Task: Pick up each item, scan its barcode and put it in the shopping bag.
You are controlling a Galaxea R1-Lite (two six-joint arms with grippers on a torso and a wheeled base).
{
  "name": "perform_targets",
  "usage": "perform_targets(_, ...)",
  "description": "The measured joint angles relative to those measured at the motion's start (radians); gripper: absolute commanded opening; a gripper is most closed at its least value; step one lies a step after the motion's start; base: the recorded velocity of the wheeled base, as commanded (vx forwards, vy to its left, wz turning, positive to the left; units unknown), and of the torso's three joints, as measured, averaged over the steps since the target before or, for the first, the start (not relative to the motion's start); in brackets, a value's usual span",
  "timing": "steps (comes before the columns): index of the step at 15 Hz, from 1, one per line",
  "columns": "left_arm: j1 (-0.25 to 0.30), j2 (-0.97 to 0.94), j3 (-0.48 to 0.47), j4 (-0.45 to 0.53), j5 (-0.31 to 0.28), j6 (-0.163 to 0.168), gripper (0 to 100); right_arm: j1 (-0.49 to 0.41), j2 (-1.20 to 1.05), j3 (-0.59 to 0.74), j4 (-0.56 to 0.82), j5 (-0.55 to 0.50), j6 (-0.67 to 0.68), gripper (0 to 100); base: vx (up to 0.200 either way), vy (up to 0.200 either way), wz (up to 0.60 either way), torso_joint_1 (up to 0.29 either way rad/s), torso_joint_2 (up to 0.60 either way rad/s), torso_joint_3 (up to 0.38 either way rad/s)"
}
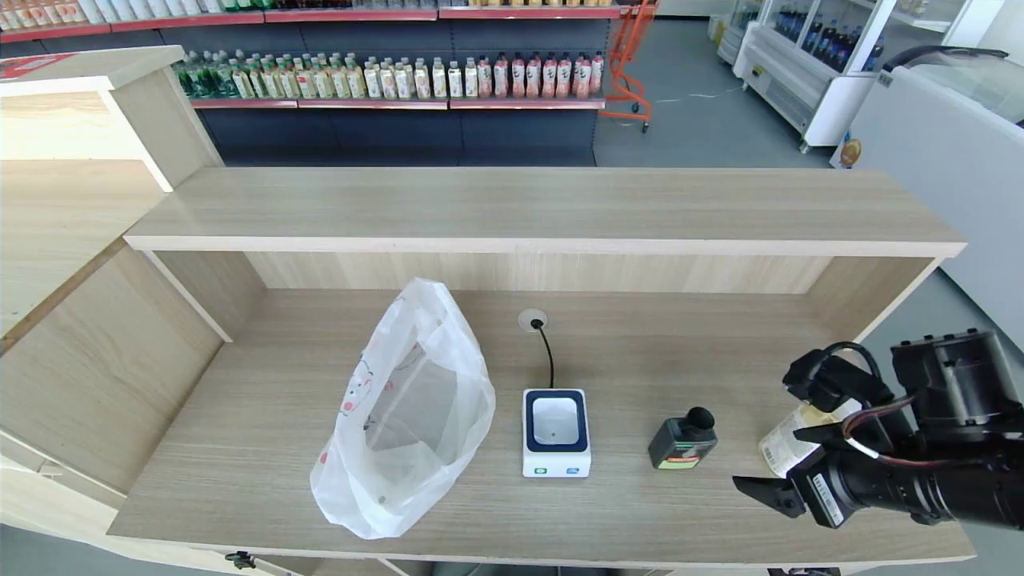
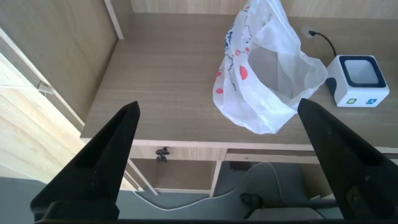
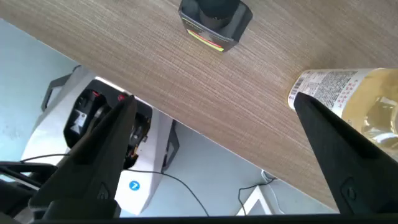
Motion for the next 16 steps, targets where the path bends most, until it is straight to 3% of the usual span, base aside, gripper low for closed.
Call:
perform_targets(3,0.0,0.0,0.0,0.0,0.0,0.0,100,-0.011,0.127,-0.027,-0.037,0.006,-0.147,100,0.0,0.0,0.0,0.0,0.0,0.0)
perform_targets(6,0.0,0.0,0.0,0.0,0.0,0.0,100,-0.016,0.234,-0.04,-0.174,0.011,-0.253,100,0.0,0.0,0.0,0.0,0.0,0.0)
perform_targets(9,0.0,0.0,0.0,0.0,0.0,0.0,100,-0.015,0.341,-0.068,-0.279,0.106,-0.371,100,0.0,0.0,0.0,0.0,0.0,0.0)
perform_targets(16,0.0,0.0,0.0,0.0,0.0,0.0,100,0.017,0.504,-0.177,-0.334,0.149,-0.398,100,0.0,0.0,0.0,0.0,0.0,0.0)
